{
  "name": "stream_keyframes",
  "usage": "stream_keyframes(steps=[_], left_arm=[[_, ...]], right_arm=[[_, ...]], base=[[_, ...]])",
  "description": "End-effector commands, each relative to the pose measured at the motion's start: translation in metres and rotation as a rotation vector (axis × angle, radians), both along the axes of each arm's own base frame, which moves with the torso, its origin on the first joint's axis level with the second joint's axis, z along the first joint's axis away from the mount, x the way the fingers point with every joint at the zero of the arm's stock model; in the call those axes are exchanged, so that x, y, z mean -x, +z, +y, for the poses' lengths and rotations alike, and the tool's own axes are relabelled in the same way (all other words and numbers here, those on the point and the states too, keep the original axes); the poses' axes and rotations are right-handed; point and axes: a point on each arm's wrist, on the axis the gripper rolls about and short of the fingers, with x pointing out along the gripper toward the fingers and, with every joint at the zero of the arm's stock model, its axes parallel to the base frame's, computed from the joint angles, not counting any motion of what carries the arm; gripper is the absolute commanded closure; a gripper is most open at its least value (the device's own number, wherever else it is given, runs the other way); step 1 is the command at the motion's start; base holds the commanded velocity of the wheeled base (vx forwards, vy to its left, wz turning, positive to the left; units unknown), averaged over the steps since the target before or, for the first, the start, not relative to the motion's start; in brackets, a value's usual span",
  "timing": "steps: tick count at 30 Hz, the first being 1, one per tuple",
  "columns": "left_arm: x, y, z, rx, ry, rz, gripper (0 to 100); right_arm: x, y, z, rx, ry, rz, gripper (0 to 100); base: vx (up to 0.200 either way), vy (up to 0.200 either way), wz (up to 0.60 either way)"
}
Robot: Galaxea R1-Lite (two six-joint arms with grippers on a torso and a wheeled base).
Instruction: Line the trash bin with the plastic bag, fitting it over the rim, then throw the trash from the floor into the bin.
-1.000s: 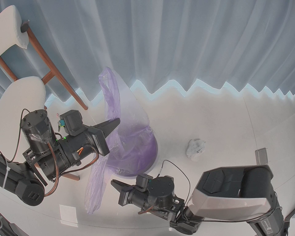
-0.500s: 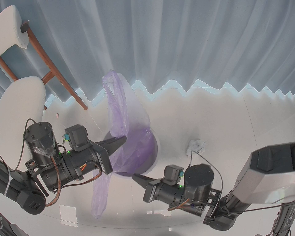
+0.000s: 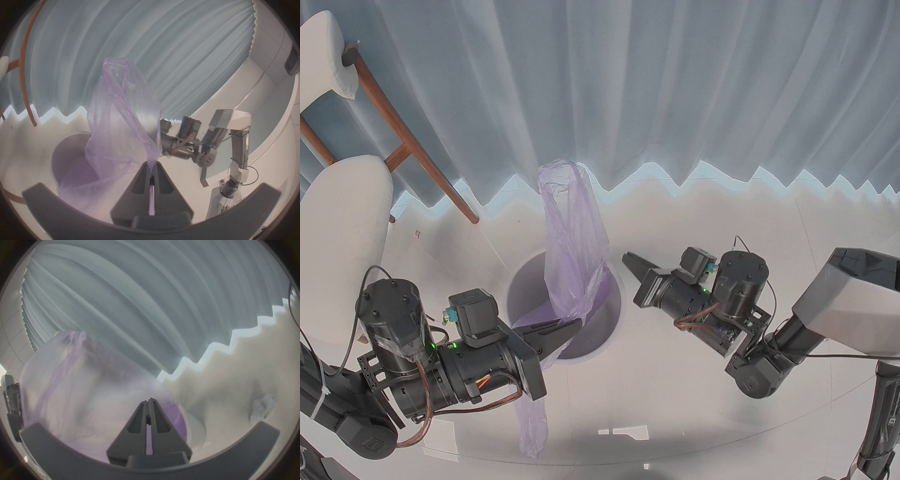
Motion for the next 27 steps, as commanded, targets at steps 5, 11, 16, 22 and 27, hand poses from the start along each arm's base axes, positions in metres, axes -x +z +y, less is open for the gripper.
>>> stream_keyframes(steps=[5,11,16,22,27], left_arm=[[0.006,-0.002,-0.004,-0.005,-0.027,0.007,100],[0.01,-0.003,-0.007,-0.008,-0.049,0.01,100],[0.012,-0.005,-0.008,-0.012,-0.058,0.015,100],[0.014,-0.005,-0.01,-0.013,-0.068,0.016,100],[0.015,-0.001,-0.008,-0.002,-0.062,0.006,100]], right_arm=[[-0.075,-0.018,-0.01,0.007,-0.102,-0.132,100],[-0.097,-0.013,0.0,0.016,-0.067,-0.231,100],[-0.093,-0.01,0.007,0.024,-0.001,-0.269,100],[-0.085,-0.015,0.009,0.062,0.118,-0.351,100],[-0.063,-0.024,0.016,0.075,0.21,-0.332,100]], base=[[0.0,0.0,0.0],[0.0,0.0,0.0],[0.0,0.0,0.0],[0.0,0.0,0.0],[0.0,0.0,0.0]])
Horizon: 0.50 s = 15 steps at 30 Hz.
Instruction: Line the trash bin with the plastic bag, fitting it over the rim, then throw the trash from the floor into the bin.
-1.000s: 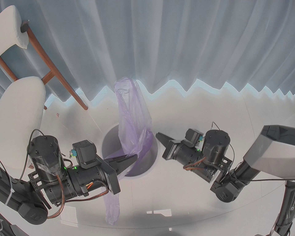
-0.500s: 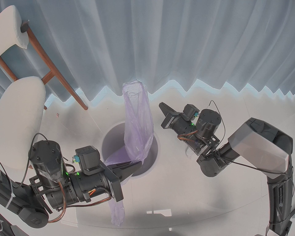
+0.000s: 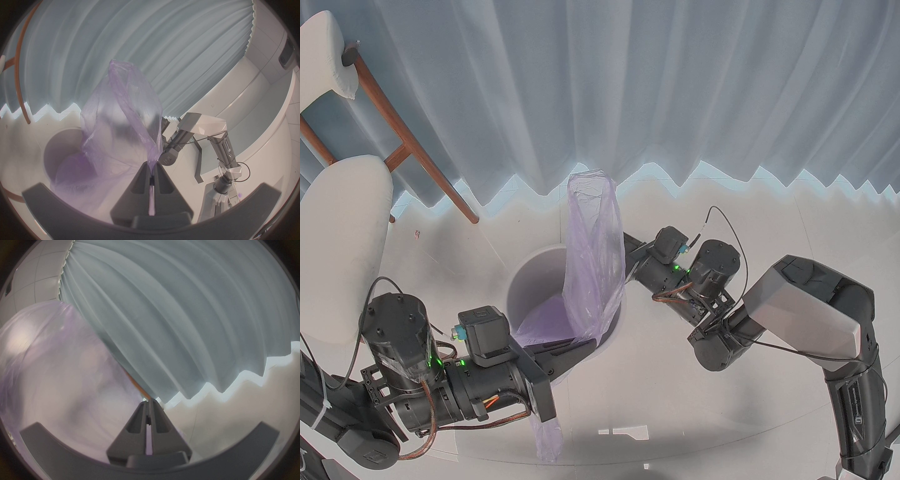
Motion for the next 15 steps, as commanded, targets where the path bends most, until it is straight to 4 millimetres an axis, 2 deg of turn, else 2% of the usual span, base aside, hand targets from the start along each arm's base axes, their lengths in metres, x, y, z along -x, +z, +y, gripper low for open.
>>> stream_keyframes(steps=[1,4,7,12,14,15], left_arm=[[0.0,0.004,0.002,0.011,0.007,-0.011,100],[-0.001,0.005,0.003,0.015,0.013,-0.016,100],[-0.002,0.006,0.003,0.018,0.018,-0.019,100],[-0.007,0.008,0.007,0.023,0.042,-0.025,100],[-0.009,0.009,0.008,0.026,0.05,-0.029,100],[-0.013,0.009,0.011,0.025,0.068,-0.032,100]], right_arm=[[0.022,-0.012,0.008,0.035,0.074,0.04,100],[0.047,-0.026,0.021,0.067,0.131,0.1,100],[0.063,-0.031,0.036,0.081,0.179,0.122,100],[0.079,-0.038,0.059,0.097,0.243,0.139,100],[0.082,-0.041,0.062,0.101,0.252,0.144,100],[0.085,-0.047,0.068,0.11,0.264,0.158,100]], base=[[0.0,0.0,0.0],[0.0,0.0,0.0],[0.0,0.0,0.0],[0.0,0.0,0.0],[0.0,0.0,0.0],[0.0,0.0,0.0]])
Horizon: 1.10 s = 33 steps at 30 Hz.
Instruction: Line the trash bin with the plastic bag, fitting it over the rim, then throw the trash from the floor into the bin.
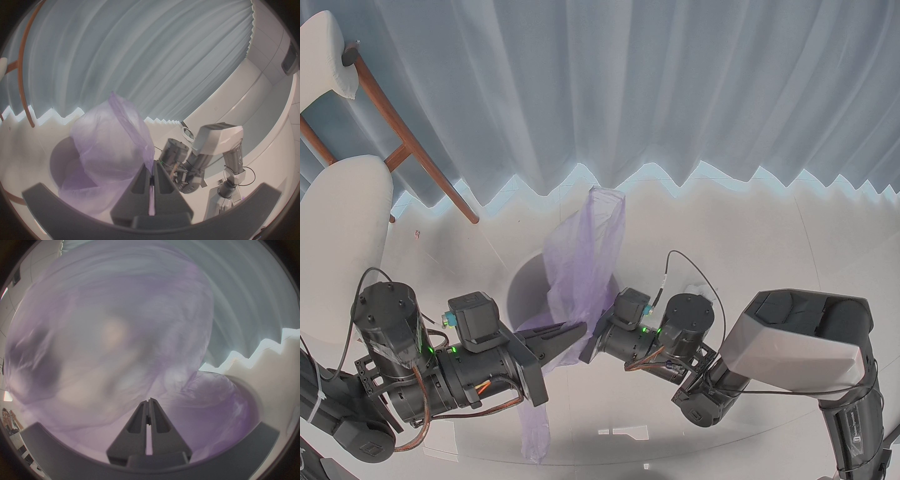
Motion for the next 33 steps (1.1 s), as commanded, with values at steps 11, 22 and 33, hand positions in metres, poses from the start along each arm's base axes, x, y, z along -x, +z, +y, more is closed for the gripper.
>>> stream_keyframes(steps=[11,22,33], left_arm=[[-0.027,0.004,0.017,0.008,0.116,-0.018,100],[-0.037,-0.013,0.012,-0.029,0.122,0.029,100],[-0.038,-0.018,0.019,-0.077,0.141,-0.029,100]], right_arm=[[0.002,-0.035,0.014,0.056,0.02,0.051,100],[0.003,0.017,-0.033,-0.011,-0.137,0.05,100],[0.063,0.084,-0.076,-0.081,-0.264,0.196,100]], base=[[0.0,0.0,0.0],[0.0,0.0,0.0],[0.0,0.0,0.0]])
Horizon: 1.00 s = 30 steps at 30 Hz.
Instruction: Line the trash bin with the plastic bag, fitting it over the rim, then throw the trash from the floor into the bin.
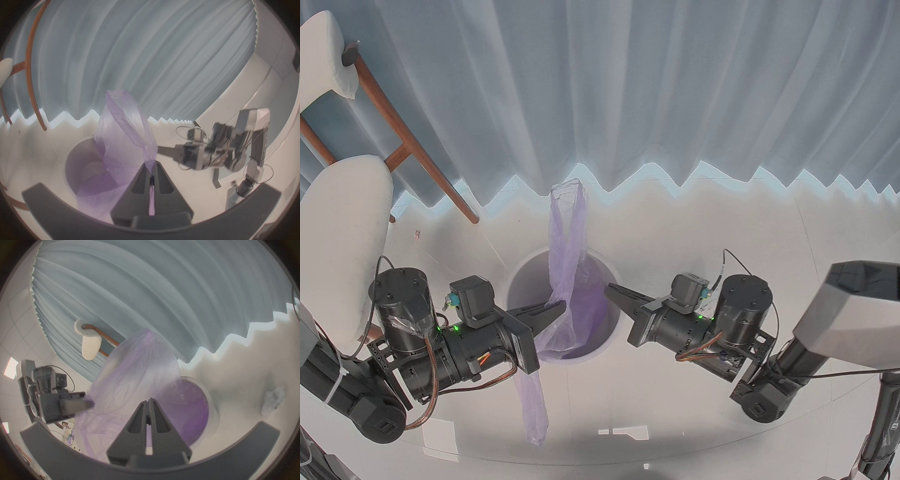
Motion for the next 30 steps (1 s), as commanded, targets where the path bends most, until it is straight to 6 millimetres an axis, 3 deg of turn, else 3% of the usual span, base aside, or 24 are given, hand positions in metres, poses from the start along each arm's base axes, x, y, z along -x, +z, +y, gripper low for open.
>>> stream_keyframes(steps=[1,4,11,20,26,27,30], left_arm=[[-0.001,-0.01,0.009,-0.083,0.023,-0.026,100],[0.002,-0.015,0.011,-0.138,0.013,-0.052,100],[0.012,-0.027,0.006,-0.236,-0.046,-0.081,100],[0.018,-0.033,-0.003,-0.261,-0.096,-0.133,100],[0.015,-0.042,-0.013,-0.236,-0.115,-0.165,100],[0.015,-0.042,-0.013,-0.237,-0.115,-0.168,100],[0.017,-0.044,-0.017,-0.243,-0.133,-0.172,100]], right_arm=[[0.031,0.057,-0.026,-0.048,-0.064,-0.032,100],[0.043,0.069,-0.032,-0.037,-0.077,-0.009,100],[0.079,0.07,-0.053,-0.054,-0.095,0.063,100],[0.082,0.065,-0.052,-0.082,-0.085,0.107,100],[0.081,0.048,-0.038,-0.047,-0.049,0.157,100],[0.081,0.047,-0.036,-0.05,-0.042,0.157,0],[0.082,0.041,-0.024,-0.068,-0.007,0.141,0]], base=[[0.0,0.0,0.0],[0.0,0.0,0.0],[0.0,0.0,0.0],[0.0,0.0,0.0],[0.0,0.0,0.0],[0.0,0.0,0.0],[0.0,0.0,0.0]])
